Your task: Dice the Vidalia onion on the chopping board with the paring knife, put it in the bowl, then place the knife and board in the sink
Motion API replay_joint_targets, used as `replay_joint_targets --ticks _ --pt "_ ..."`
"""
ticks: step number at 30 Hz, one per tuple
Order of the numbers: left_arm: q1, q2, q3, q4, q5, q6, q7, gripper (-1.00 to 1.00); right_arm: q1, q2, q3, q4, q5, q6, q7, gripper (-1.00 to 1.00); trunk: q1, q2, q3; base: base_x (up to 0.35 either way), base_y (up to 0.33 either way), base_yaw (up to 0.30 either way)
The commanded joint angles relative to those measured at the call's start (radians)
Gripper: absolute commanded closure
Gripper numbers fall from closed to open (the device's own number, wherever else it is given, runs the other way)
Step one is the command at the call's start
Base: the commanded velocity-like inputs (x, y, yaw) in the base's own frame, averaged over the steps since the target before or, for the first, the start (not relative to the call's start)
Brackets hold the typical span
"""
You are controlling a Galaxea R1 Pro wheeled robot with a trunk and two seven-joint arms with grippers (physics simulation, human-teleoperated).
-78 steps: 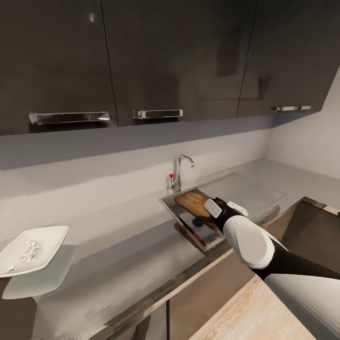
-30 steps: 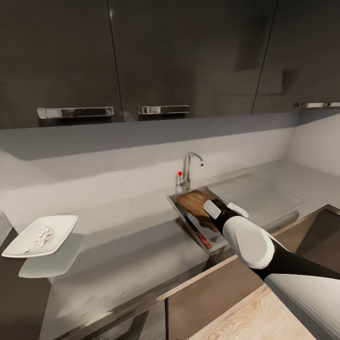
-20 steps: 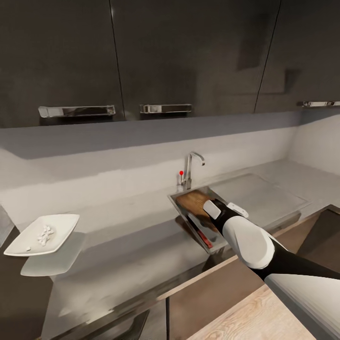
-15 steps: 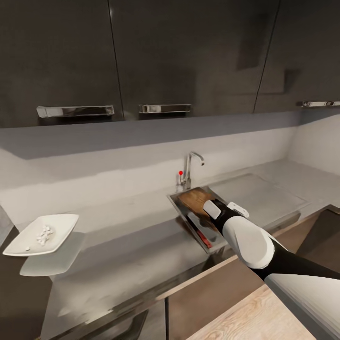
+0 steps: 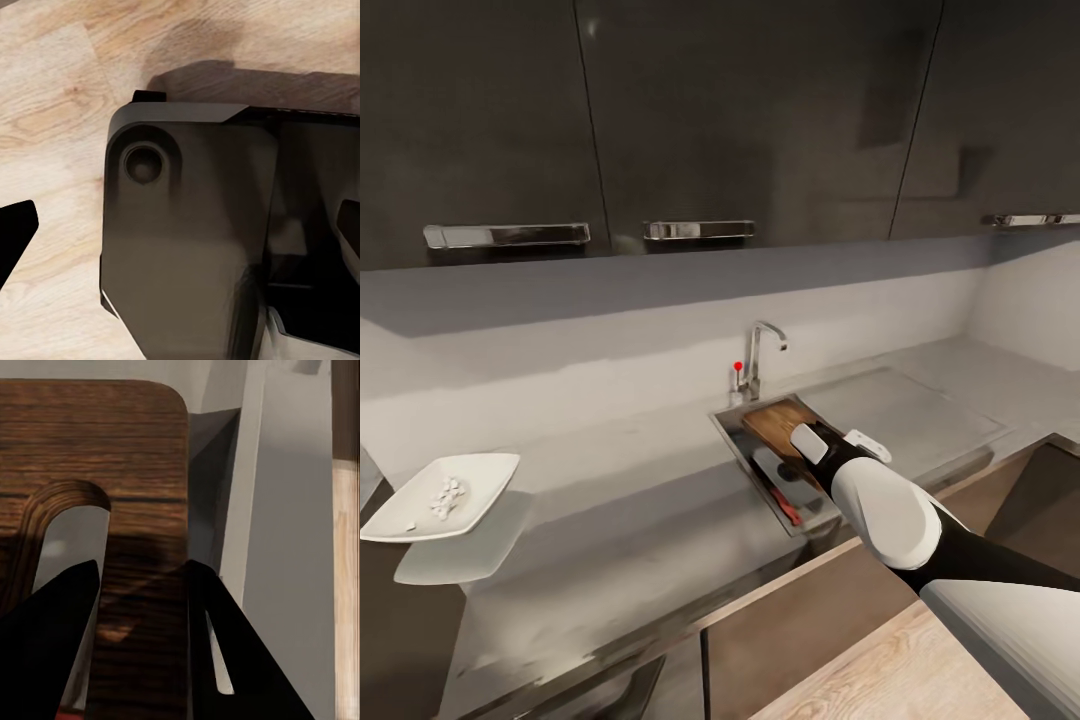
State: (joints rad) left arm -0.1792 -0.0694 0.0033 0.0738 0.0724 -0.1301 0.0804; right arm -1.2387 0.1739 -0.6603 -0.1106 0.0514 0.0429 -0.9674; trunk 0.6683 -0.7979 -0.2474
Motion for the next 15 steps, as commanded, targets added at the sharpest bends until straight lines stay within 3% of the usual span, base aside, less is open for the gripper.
replay_joint_targets --ticks 1,8,15 --pt "-0.002 -0.001 0.0 0.004 0.007 -0.008 0.001 -1.0 -0.001 0.001 -0.004 -0.001 0.005 0.005 -0.005 1.0 0.0 -0.001 -0.001 0.0 0.0 0.0" --pt "-0.002 0.001 0.0 0.004 0.008 -0.009 0.0 -1.0 -0.001 0.001 -0.004 0.0 0.005 0.005 -0.008 1.0 0.0 -0.001 -0.001 0.023 0.0 0.0" --pt "-0.002 0.003 0.001 0.004 0.008 -0.01 0.0 -1.0 -0.001 0.001 -0.004 0.0 0.005 0.005 -0.008 1.0 0.0 -0.001 -0.001 0.199 0.0 0.0"
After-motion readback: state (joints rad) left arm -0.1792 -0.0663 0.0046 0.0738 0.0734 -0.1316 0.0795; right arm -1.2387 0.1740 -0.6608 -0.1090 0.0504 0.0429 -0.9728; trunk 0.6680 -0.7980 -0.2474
